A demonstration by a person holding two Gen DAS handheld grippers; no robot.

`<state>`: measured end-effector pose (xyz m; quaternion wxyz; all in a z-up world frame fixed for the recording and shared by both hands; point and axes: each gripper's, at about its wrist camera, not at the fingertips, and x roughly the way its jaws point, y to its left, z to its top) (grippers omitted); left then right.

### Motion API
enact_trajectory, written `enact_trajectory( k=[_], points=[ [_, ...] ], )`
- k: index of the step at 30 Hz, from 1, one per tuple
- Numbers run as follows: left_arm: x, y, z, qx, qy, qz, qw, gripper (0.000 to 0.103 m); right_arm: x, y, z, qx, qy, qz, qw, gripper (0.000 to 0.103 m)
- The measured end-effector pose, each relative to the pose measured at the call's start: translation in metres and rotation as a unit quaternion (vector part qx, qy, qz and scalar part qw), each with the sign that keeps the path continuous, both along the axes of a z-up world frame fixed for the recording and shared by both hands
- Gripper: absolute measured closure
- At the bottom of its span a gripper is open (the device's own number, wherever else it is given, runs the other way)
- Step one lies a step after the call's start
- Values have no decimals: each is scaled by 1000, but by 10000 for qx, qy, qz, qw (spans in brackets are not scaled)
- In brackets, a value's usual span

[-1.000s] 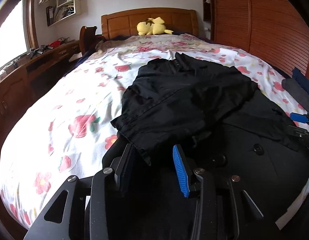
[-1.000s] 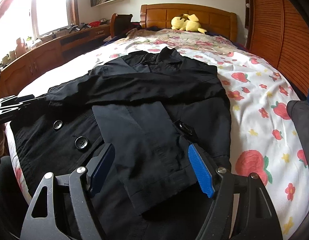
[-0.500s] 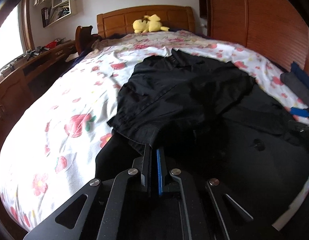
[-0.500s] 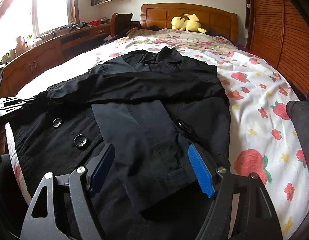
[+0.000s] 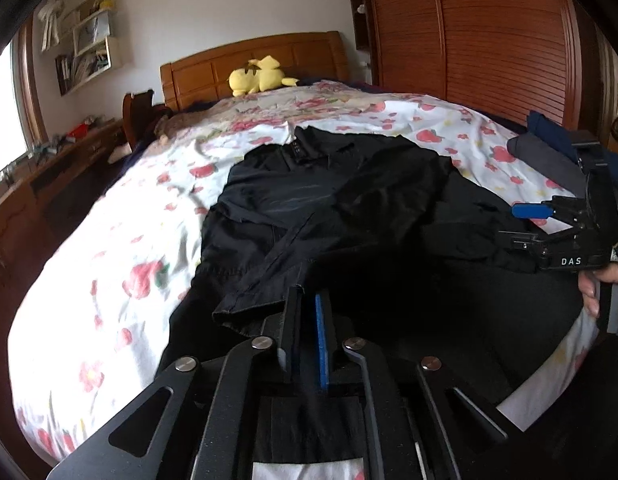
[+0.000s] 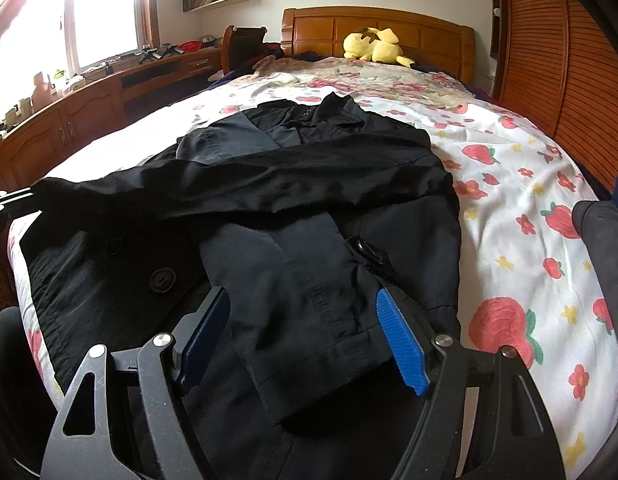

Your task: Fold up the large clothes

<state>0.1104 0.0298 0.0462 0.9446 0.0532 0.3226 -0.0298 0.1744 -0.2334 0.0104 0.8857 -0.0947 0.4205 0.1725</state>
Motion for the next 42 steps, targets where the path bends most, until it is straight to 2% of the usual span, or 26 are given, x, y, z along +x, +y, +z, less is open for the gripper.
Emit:
enact_trajectory(
  k=[1, 3, 4, 6, 9, 14, 23, 28, 33, 42],
  points=[
    [-2, 2, 2, -95, 24, 16, 10000, 88, 0, 0, 0, -8, 8, 7, 10000, 26],
    [-6, 10, 3, -228, 46, 81, 9997, 74, -1, 2, -1, -19, 8, 25, 10000, 26],
    [-8, 12, 3, -237, 39, 123, 9996, 70, -1, 2, -1, -29, 9, 31, 10000, 26],
    [-13, 16, 2, -213, 56, 118, 9997, 55, -1, 2, -1, -28, 28, 26, 10000, 26],
    [-17, 21, -3, -153, 107, 171, 9997, 48, -2, 5, -4, -56, 61, 45, 10000, 26],
    [-28, 38, -12, 7, 190, 503, 9986, 46, 1, 8, -13, -160, 160, 55, 9997, 26],
    [-38, 73, -31, -106, 414, 1046, 9936, 46, 1, 14, -28, -427, 277, 101, 9987, 26],
    [-39, 74, -37, -196, 484, 1056, 9930, 46, -3, 8, -16, -471, 367, 128, 9981, 26],
    [-37, 77, -41, -272, 505, 1048, 9928, 45, -29, -4, -11, -659, 469, 196, 9965, 26],
    [-33, 83, -39, -409, 513, 1053, 9923, 42, -65, -59, 1, -919, 576, -264, 9937, 26]
  ],
)
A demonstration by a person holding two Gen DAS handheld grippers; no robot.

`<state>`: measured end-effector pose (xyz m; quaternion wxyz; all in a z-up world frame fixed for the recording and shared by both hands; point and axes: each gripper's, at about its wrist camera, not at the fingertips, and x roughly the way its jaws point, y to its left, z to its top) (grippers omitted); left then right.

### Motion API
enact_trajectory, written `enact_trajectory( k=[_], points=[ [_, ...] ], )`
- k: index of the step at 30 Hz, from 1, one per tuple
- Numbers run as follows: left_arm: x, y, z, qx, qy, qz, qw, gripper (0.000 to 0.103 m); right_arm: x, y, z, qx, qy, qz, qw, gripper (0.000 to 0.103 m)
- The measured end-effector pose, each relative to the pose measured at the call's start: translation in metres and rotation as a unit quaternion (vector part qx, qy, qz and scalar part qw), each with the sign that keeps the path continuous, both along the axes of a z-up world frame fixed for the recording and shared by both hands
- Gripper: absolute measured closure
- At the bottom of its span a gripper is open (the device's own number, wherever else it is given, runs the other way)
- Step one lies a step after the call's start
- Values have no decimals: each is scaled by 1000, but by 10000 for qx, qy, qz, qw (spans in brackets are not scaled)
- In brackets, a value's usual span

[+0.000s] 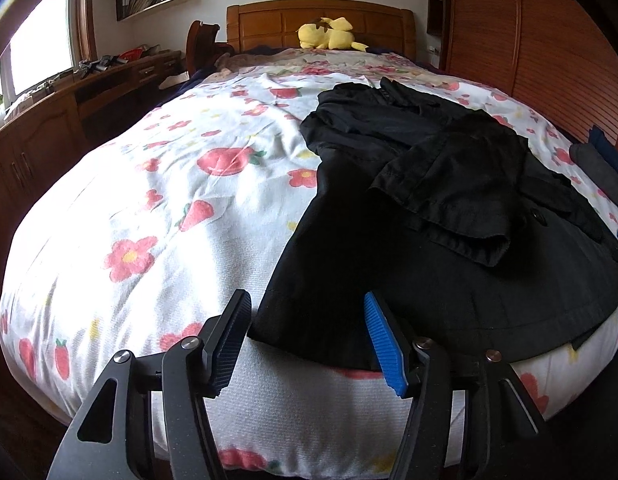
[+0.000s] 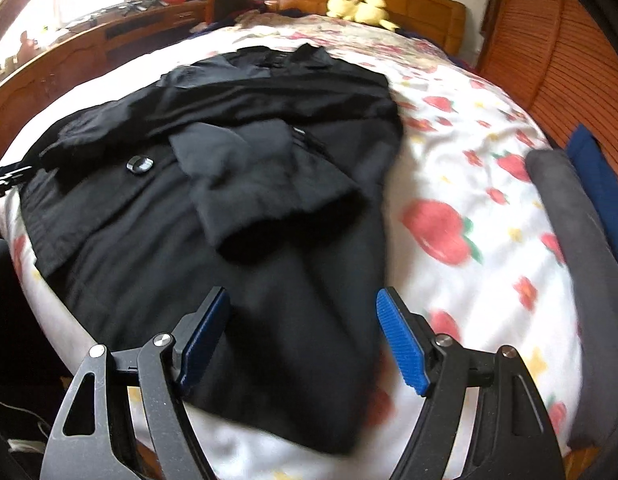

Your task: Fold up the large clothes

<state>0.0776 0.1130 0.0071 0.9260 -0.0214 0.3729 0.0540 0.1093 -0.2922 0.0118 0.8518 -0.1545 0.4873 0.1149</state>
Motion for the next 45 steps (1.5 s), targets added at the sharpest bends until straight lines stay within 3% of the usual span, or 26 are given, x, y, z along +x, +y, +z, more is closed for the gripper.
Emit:
enact_trajectory(
  k=[6, 14, 20, 23, 24, 31, 45],
  points=[
    [-3, 4, 0, -56, 36, -15, 10000, 41, -10, -34, 1, -48, 160, -435, 9989, 26],
    [-22, 1, 4, -122, 30, -74, 9999, 41, -17, -32, -2, 236, 489, -352, 9979, 27],
    [-30, 2, 5, -114, -14, -176, 9998, 43, -20, -22, -1, 511, 531, -318, 9968, 54],
    [-32, 4, 6, -221, -76, -282, 9993, 52, -22, -14, 3, 553, 410, -245, 9973, 73],
    [-33, 4, 7, -264, -106, -285, 9992, 55, -23, -11, 5, 510, 341, -225, 9979, 74],
    [-31, 6, 4, -287, -98, -220, 9993, 57, -21, 2, 9, 589, 204, -84, 9980, 76],
    [-16, 15, 5, -509, -117, -169, 9985, 57, -16, -9, -4, 653, 489, -232, 9964, 76]
  ],
)
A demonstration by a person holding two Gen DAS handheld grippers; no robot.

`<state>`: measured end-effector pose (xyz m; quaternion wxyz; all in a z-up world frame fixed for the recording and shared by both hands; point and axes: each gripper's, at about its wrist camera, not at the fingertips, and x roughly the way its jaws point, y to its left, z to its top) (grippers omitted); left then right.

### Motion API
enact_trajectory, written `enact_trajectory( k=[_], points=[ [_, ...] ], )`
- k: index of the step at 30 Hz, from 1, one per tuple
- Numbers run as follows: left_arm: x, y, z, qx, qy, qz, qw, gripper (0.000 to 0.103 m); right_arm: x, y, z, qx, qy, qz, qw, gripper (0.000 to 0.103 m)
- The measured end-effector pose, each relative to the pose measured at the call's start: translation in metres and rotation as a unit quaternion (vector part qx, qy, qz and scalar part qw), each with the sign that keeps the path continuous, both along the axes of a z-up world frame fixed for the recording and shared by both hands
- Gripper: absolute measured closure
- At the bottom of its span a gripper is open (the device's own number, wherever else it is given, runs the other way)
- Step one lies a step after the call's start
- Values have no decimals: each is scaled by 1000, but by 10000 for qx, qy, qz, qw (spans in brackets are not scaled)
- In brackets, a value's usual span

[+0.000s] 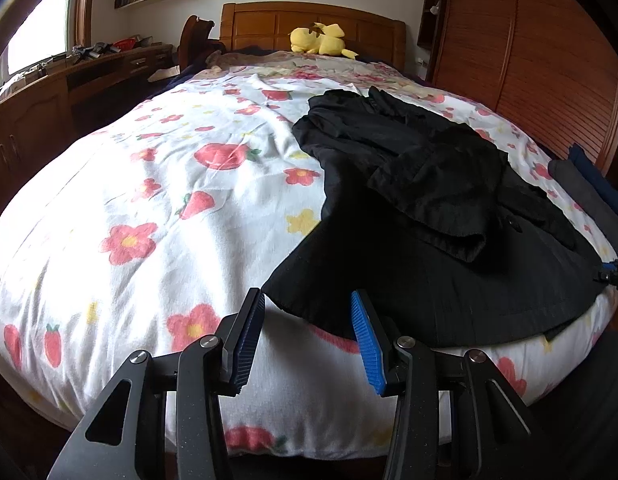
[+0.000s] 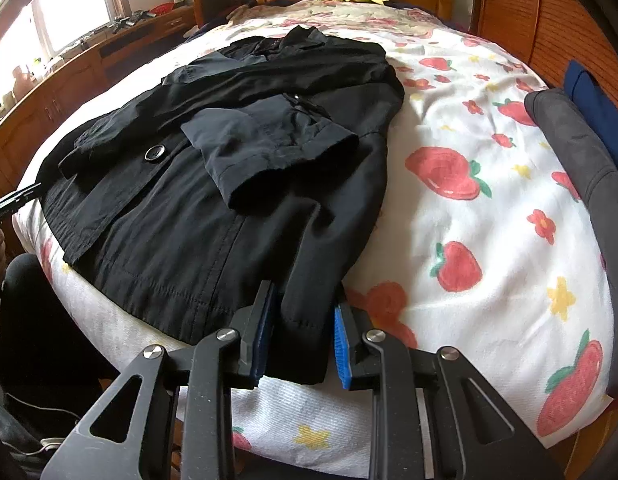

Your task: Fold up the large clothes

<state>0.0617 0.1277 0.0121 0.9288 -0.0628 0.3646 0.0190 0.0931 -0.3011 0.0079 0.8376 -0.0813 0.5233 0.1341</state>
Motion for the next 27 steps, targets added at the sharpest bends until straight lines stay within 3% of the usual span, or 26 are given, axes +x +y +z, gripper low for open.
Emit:
enact_trajectory(
  k=[1, 2, 3, 6, 10, 15, 24, 27],
  points=[
    [0, 0, 2, -17, -14, -7, 10000, 59, 0, 1, 0, -21, -2, 22, 10000, 76],
    [0, 0, 4, -8, -51, -17, 10000, 73, 0, 2, 1, -17, -4, 44, 10000, 76],
    [1, -1, 7, -26, -86, -56, 9999, 94, 0, 3, 2, 0, -19, 79, 10000, 83],
    [-3, -2, 25, -493, -208, -160, 9984, 96, -2, 8, 10, -2, -151, 216, 9997, 90],
    [-11, -24, 64, 158, -668, -257, 9973, 97, -1, 8, 29, 219, -383, 100, 9990, 91],
    [-10, -29, 96, -105, -874, -396, 9953, 98, -1, 11, 70, 452, -833, 67, 9955, 93],
    [-25, -28, 174, 103, -1645, -359, 9857, 98, -12, 15, 159, 767, -1793, 124, 9807, 94],
    [-36, -32, 201, 53, -1841, -416, 9820, 98, -23, 19, 192, 581, -2297, 44, 9715, 94]
  ],
)
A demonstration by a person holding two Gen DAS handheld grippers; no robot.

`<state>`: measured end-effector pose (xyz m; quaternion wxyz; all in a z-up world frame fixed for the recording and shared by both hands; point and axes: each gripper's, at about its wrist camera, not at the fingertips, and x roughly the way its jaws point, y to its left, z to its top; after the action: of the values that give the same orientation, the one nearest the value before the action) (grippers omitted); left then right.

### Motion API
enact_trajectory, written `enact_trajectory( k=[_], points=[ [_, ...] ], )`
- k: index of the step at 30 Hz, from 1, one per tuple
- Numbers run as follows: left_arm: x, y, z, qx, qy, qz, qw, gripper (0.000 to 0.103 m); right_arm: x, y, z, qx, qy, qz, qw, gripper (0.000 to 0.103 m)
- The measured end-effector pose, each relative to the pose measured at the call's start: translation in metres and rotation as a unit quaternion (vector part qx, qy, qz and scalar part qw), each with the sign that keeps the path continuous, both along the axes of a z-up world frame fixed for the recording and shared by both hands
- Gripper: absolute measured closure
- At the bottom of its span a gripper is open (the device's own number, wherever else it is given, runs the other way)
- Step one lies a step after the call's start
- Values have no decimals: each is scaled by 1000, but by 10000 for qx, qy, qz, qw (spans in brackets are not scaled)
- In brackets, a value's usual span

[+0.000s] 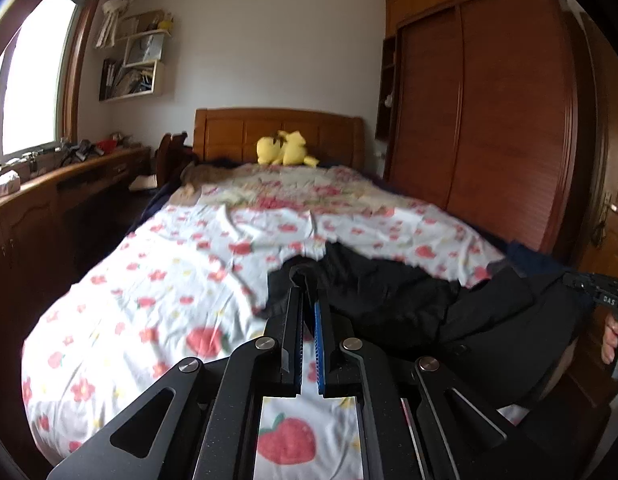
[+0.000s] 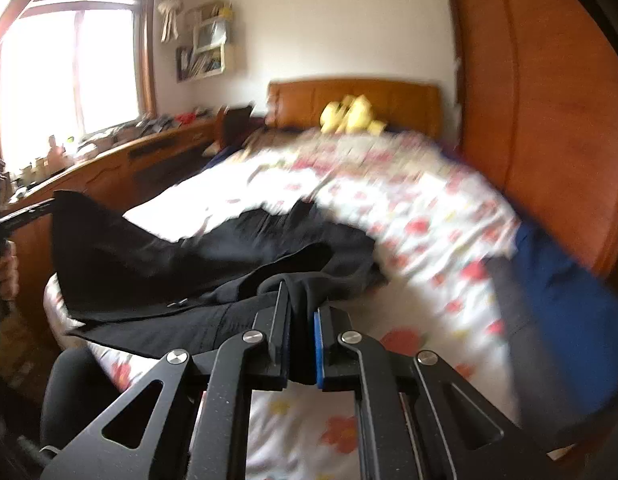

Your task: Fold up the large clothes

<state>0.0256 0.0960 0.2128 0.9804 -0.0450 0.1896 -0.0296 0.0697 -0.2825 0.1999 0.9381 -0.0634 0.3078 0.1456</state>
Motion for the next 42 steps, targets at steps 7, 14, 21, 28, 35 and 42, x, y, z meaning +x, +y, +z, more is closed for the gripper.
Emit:
enact_trajectory(
  k=[7, 14, 21, 28, 35, 42],
  points=[
    [-35, -8, 47, 33, -573, -79, 9983, 98, -26, -5, 69, 248, -641, 48, 9976, 94],
    [-74, -13, 73, 102, -1077, -192, 9940, 98, -57, -8, 116, 240, -1053, 206, 9939, 94],
    [-58, -13, 41, 250, -1033, -165, 9942, 99, -56, -15, 106, 10, -982, 199, 9950, 94],
    [8, -11, -15, 331, -390, 8, 9987, 99, -12, -30, 35, -33, -345, 80, 9994, 94],
    [81, -8, -49, 267, -33, 277, 9993, 99, 45, -41, -18, 55, -94, -9, 9999, 94],
    [108, -24, -43, 242, -67, 411, 9988, 99, 97, -36, -40, -204, -92, -142, 9996, 94]
  ],
)
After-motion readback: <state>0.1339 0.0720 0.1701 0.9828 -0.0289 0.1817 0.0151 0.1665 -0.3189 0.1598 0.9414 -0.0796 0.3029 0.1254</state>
